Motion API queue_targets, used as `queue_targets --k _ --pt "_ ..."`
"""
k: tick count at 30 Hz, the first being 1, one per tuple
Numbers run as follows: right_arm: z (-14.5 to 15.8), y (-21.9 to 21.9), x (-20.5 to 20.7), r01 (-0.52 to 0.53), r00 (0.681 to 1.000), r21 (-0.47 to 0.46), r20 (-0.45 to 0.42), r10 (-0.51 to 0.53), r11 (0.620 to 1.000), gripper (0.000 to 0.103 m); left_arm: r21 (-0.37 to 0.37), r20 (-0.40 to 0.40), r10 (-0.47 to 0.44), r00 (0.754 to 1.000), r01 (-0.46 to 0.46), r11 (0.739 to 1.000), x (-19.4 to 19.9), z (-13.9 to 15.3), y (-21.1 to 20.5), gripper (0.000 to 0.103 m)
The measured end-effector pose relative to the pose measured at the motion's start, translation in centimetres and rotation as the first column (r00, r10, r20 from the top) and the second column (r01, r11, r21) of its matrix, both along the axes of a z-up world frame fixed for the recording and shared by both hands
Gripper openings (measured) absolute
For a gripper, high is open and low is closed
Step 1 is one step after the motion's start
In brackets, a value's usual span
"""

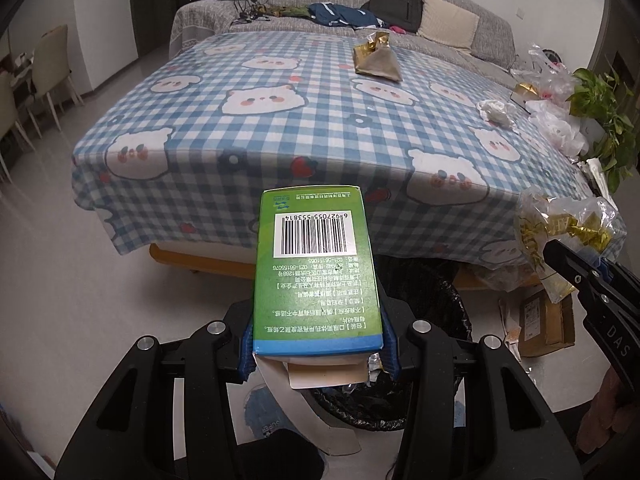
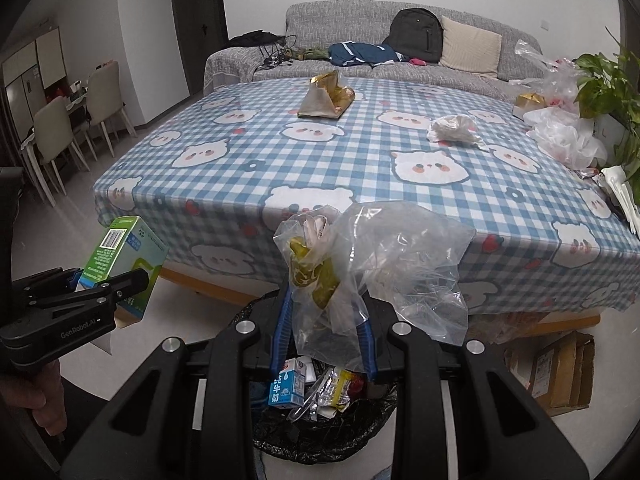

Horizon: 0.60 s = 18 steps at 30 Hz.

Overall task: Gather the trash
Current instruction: 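Carry the green box and plastic bag down over the black trash bin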

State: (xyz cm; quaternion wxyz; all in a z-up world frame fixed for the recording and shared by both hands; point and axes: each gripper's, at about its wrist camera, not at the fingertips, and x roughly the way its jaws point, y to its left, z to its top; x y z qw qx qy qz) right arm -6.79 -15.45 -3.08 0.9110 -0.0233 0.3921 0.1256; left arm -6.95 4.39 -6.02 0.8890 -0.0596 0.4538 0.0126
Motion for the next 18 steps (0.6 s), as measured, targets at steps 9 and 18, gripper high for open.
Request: queue_targets --k 9,18 --pt "-3.2 1.3 -0.4 -0.029 0.999 -0.014 -0.045 0.028 0.999 0.027 0.006 -0.036 0.013 0.999 -0.013 1.0 -1.2 -3.4 0.6 0.046" --pt "-7.2 1.8 0.1 -0.015 0.994 -0.022 -0.111 0.012 1.0 0.027 -0.007 -0.065 0.016 0.998 -0.016 1.0 -1.7 -6.8 0.7 0.046"
